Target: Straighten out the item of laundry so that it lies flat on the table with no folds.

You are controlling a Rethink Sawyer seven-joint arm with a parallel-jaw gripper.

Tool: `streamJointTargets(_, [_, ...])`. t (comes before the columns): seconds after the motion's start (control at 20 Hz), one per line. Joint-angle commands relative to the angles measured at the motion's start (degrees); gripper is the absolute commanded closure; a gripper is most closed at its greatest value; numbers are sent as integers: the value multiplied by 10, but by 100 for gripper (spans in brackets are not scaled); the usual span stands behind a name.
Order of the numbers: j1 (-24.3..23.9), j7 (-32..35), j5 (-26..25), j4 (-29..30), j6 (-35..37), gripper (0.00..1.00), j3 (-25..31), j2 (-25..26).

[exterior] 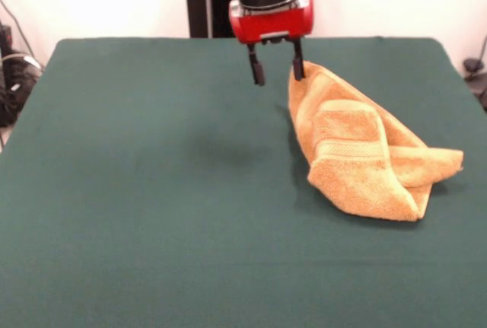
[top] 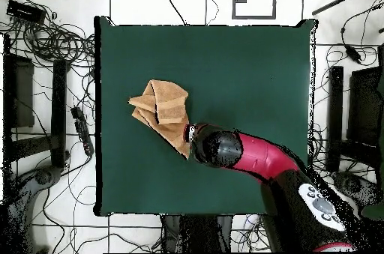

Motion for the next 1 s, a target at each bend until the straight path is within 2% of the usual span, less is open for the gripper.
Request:
streamJointTargets(0.05, [62, 94, 27, -32, 28, 0, 29, 33])
streamJointTargets(0.5, [145, 134, 21, -70, -53, 0, -35, 92])
streamJointTargets(0.65, [164, 135, 21, -78, -58, 0, -52, 100])
streamJointTargets(0.75, [184, 113, -4, -95, -35, 0, -86, 94])
streamJointTargets(0.85, [160, 67, -36, -93, -34, 0, -92, 93])
streamJointTargets(1.0, [82, 24, -62, -58, -58, 0, -70, 91])
